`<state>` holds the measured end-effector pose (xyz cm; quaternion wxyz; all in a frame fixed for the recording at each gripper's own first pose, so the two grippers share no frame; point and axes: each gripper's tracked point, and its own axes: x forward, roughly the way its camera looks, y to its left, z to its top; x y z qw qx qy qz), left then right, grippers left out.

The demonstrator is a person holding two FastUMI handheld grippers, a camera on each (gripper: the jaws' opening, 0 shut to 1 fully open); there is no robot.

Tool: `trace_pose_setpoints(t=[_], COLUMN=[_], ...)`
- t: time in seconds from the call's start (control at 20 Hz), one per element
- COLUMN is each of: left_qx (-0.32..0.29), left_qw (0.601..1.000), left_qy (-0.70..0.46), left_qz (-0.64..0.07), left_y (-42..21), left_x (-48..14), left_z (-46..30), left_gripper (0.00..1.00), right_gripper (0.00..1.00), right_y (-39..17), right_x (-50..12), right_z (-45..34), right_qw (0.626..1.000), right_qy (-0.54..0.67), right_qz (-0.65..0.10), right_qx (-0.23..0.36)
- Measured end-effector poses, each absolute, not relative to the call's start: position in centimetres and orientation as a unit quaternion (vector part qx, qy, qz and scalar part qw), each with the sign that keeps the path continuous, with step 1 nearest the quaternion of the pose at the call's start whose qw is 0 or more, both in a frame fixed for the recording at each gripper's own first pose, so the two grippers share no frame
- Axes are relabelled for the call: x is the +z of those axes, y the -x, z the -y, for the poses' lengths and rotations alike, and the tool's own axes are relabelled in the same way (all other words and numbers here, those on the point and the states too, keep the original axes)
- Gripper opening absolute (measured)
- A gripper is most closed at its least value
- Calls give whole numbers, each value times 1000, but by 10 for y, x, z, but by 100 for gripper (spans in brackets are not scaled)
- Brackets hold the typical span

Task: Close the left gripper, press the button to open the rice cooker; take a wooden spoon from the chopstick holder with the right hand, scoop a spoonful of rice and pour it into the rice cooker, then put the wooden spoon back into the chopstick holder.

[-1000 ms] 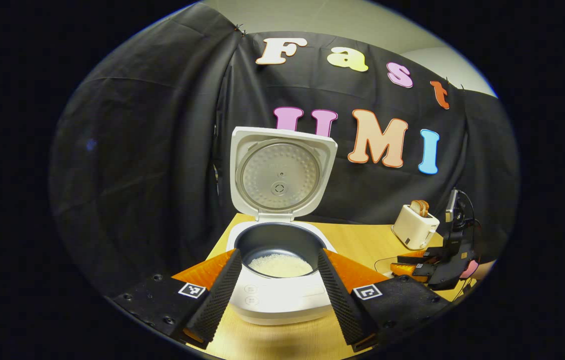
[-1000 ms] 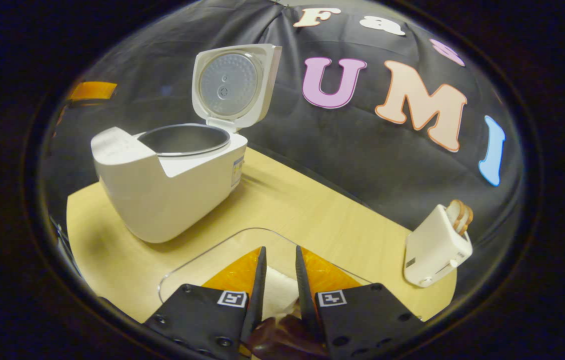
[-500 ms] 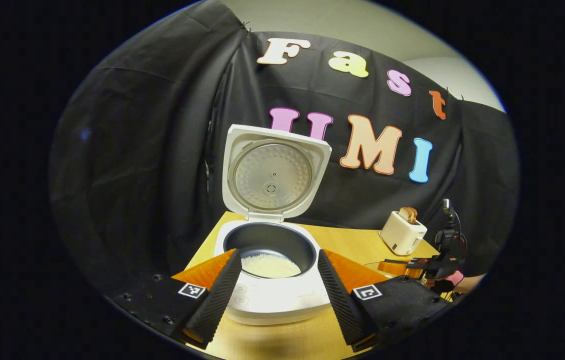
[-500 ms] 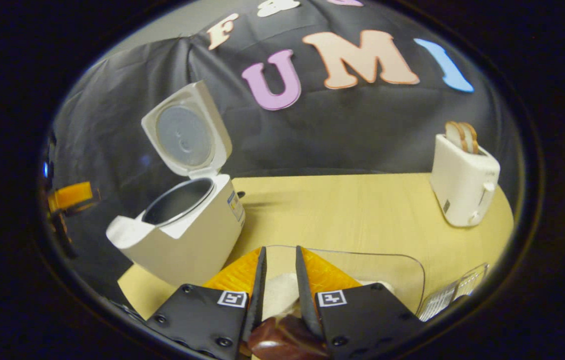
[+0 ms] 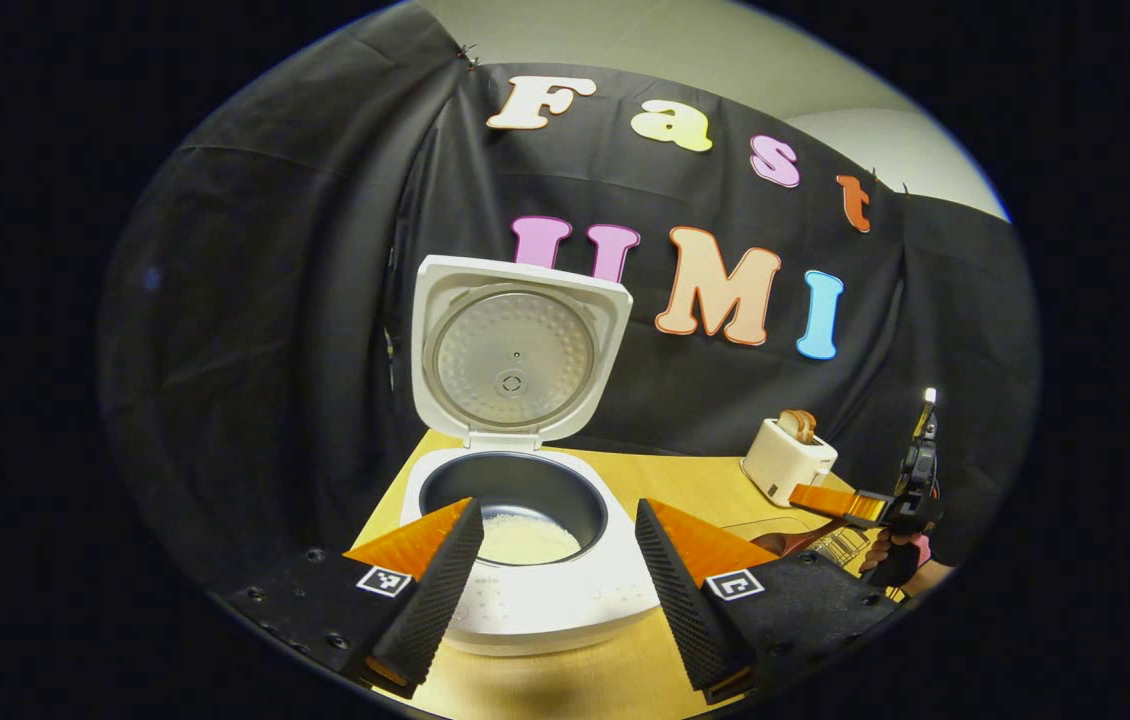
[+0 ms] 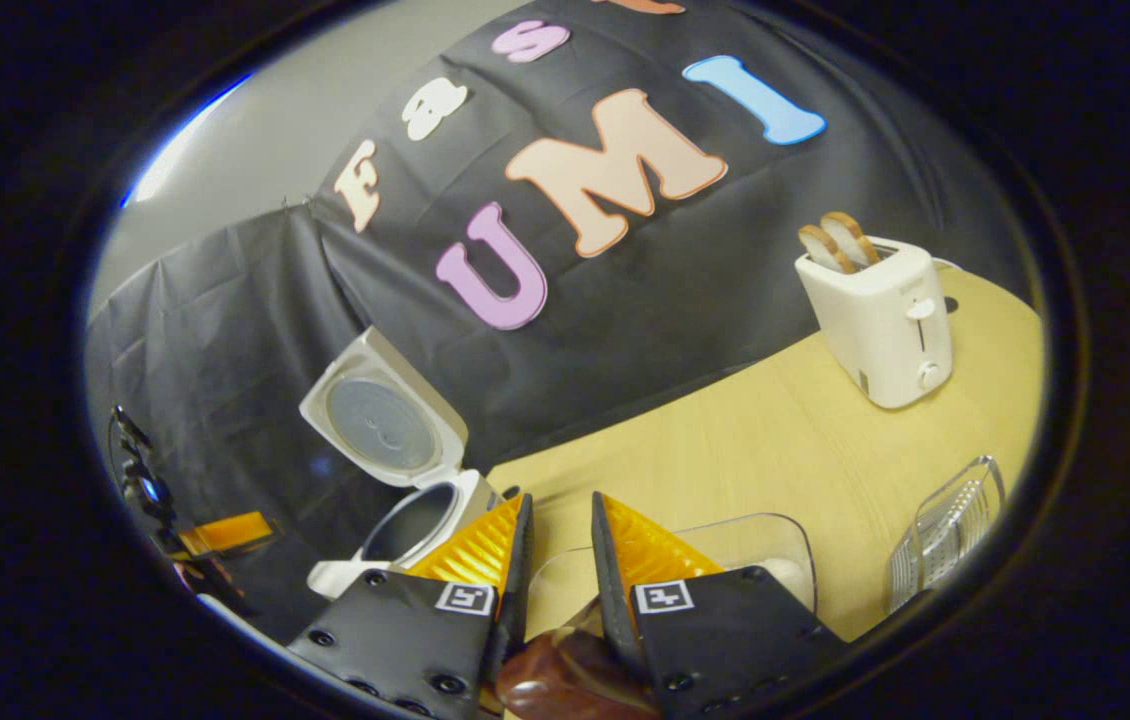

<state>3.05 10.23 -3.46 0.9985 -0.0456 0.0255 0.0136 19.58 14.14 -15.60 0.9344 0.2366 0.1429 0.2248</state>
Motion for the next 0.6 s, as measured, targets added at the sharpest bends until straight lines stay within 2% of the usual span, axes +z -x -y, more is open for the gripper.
trace_pose_setpoints(t=[0.2,0.6], left_qx=[-2,-11], left_qw=[999,999], left_qy=[41,43], left_qz=[-20,-15], left_y=[-35,-27], left_x=[-30,-24], left_z=[-93,-92], left_gripper=[91,90], right_gripper=[36,36], right_y=[-183,-168], right_x=[-126,-53], right_z=[-133,-161], right_qw=[930,901], right_qy=[-270,-336], right_qz=[-107,-51], right_qx=[225,271])
